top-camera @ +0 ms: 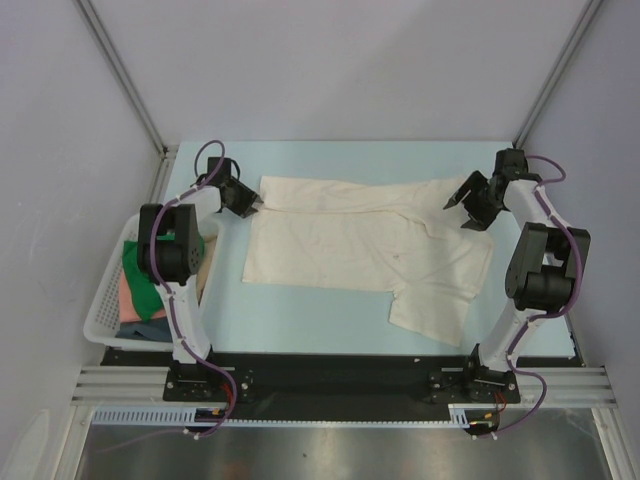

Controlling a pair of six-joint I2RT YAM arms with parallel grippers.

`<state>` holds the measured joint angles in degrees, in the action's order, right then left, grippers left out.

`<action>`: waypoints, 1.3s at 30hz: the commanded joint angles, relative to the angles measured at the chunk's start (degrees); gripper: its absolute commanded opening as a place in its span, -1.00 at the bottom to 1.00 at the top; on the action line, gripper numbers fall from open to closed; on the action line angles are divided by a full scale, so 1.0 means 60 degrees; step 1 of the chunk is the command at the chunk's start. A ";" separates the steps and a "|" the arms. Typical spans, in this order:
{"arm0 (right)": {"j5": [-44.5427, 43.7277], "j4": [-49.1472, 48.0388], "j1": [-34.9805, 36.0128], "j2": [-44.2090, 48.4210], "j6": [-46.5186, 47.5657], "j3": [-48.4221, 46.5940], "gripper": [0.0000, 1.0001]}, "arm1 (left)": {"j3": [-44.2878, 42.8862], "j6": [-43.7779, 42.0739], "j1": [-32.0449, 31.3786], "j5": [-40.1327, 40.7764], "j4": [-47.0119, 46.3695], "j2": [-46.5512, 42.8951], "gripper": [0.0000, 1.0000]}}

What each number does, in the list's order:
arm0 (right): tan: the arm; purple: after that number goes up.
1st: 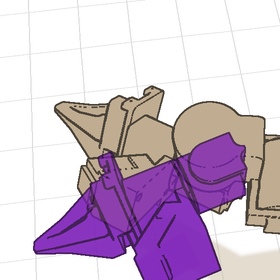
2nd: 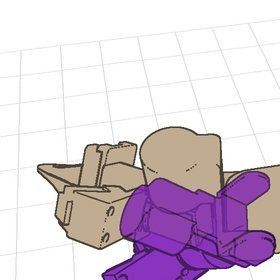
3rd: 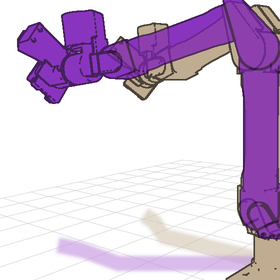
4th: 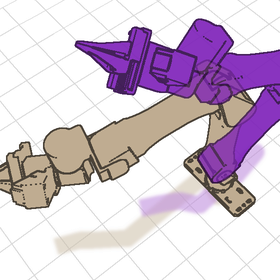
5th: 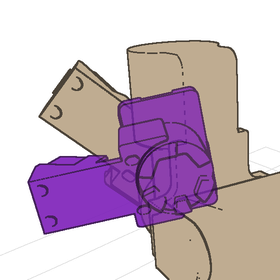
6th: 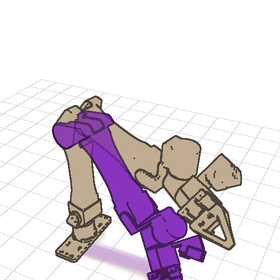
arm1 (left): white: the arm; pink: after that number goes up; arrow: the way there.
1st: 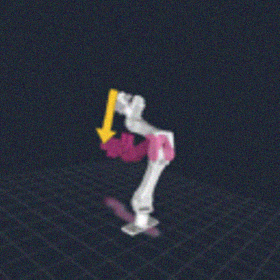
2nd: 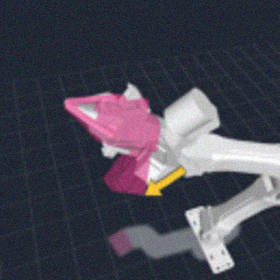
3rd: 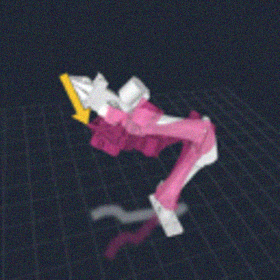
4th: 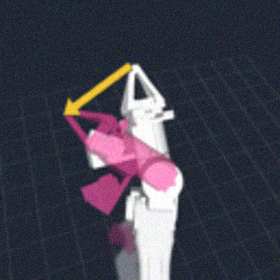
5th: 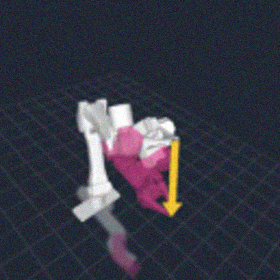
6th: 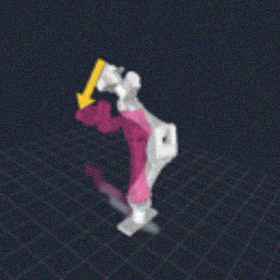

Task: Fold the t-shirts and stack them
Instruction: Flatten the tshirt out

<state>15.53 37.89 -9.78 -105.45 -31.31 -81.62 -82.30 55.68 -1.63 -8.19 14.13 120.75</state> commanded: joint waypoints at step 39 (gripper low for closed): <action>0.0196 -0.0031 -0.1109 -0.1395 0.0838 0.0230 -0.30 | -0.2044 -0.1619 -0.0300 -0.0042 0.1219 0.0193 -0.99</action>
<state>16.99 37.76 -16.12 -113.82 -28.18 -78.11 -91.64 48.34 -3.14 -7.90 21.12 122.93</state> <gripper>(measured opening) 0.350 0.011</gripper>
